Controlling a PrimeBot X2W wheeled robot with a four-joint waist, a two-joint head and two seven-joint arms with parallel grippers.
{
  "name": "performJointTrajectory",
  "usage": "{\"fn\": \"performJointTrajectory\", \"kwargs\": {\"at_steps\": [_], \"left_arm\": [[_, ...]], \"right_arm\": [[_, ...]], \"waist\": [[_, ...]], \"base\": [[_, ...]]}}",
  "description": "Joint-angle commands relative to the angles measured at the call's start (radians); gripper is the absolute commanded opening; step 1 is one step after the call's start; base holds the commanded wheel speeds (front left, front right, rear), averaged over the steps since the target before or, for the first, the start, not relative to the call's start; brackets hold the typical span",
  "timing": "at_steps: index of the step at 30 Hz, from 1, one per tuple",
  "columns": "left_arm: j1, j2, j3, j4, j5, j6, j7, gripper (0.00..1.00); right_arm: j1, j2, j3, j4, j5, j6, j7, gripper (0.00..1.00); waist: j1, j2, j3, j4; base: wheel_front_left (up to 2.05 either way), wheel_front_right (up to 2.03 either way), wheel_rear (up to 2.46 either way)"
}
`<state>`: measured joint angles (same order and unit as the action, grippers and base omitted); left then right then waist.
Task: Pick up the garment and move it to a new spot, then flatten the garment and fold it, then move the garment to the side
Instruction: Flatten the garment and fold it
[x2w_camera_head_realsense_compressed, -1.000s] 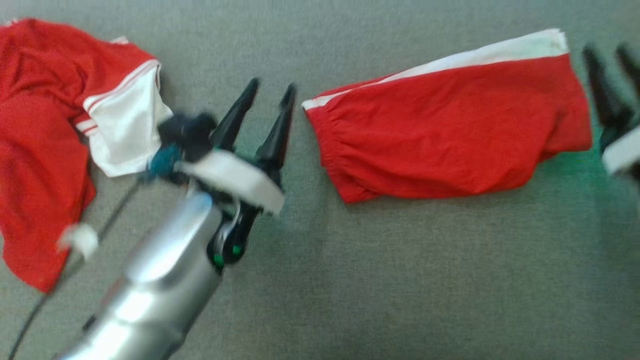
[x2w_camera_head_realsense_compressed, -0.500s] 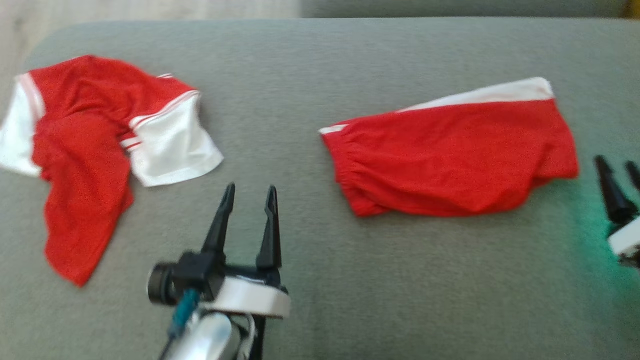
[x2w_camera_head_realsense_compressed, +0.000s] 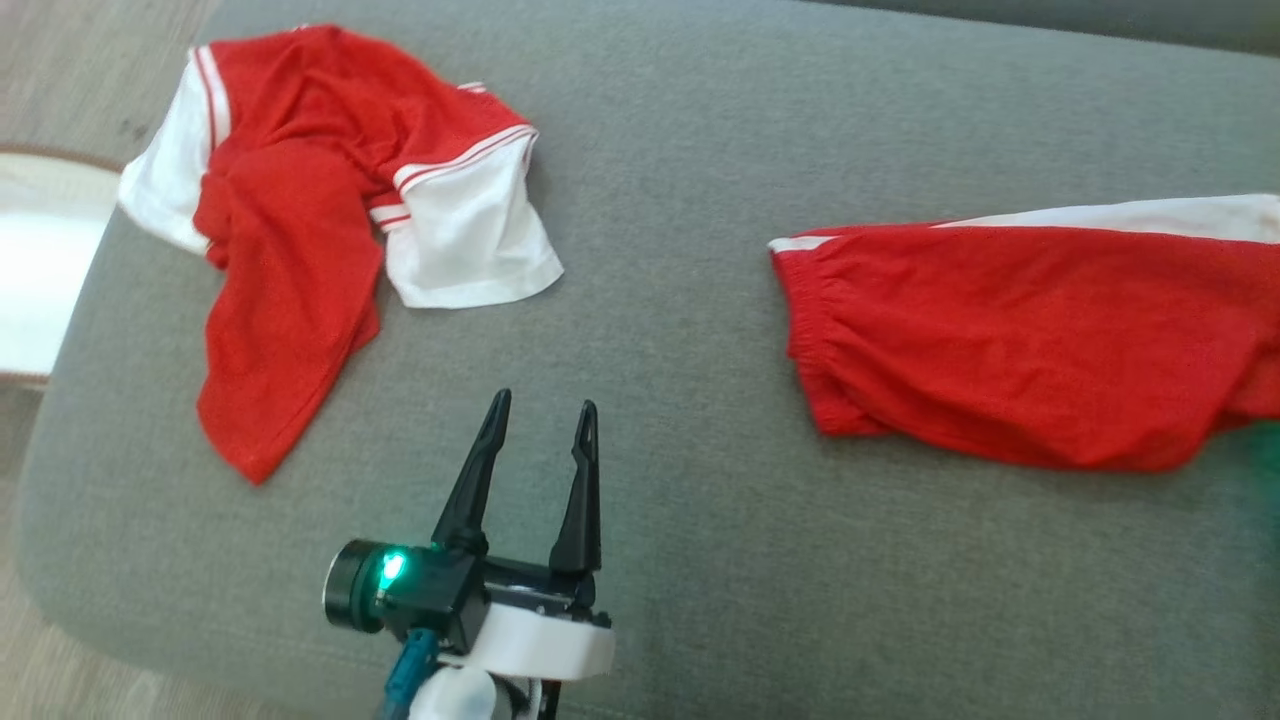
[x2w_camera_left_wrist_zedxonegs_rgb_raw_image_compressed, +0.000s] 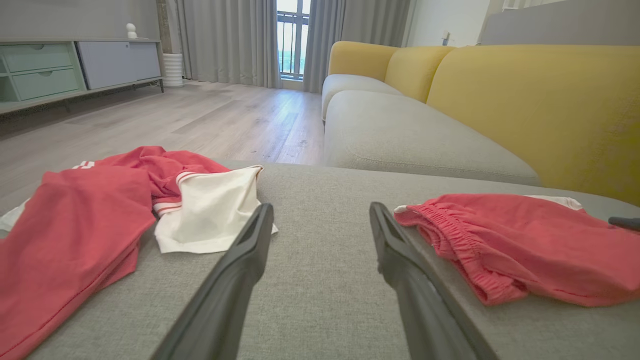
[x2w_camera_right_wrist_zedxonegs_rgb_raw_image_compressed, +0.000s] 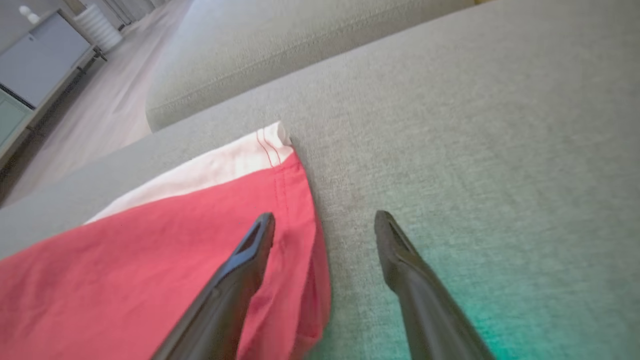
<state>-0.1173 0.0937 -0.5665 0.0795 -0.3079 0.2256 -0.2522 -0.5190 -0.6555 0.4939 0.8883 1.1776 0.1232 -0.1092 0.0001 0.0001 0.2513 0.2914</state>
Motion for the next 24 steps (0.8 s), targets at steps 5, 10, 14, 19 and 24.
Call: {"fn": "performJointTrajectory", "kwargs": {"at_steps": [5, 10, 14, 19, 24], "left_arm": [[-0.010, -0.023, 0.060, -0.025, 0.030, -0.024, -0.009, 1.00], [0.003, -0.031, 0.082, -0.017, 0.053, -0.036, -0.009, 1.00], [0.015, -0.033, 0.093, -0.005, 0.074, -0.048, -0.009, 1.00], [0.033, -0.036, 0.104, 0.008, 0.084, -0.064, -0.009, 1.00], [0.044, -0.038, 0.108, 0.016, 0.090, -0.077, -0.009, 1.00]], "right_arm": [[-0.014, -0.002, 0.019, 0.063, -0.012, 0.008, 0.054, 0.48], [-0.001, 0.005, 0.039, 0.028, 0.001, 0.008, 0.088, 0.00], [0.016, -0.016, 0.044, 0.001, -0.002, 0.008, 0.055, 0.00], [0.014, -0.085, 0.055, -0.020, -0.033, 0.008, 0.032, 0.00], [0.013, -0.189, 0.066, -0.042, -0.070, 0.008, 0.014, 0.00]], "waist": [[-0.0001, -0.0001, 0.020, 0.028], [-0.0001, -0.0001, 0.002, 0.010], [-0.0001, -0.0001, -0.027, -0.023], [-0.0001, -0.0001, -0.059, -0.078], [-0.0001, -0.0001, -0.074, -0.124]], "base": [[0.00, 0.00, 0.00], [0.00, 0.00, 0.00], [0.00, 0.00, 0.00], [0.00, 0.00, 0.00], [0.00, 0.00, 0.00]]}}
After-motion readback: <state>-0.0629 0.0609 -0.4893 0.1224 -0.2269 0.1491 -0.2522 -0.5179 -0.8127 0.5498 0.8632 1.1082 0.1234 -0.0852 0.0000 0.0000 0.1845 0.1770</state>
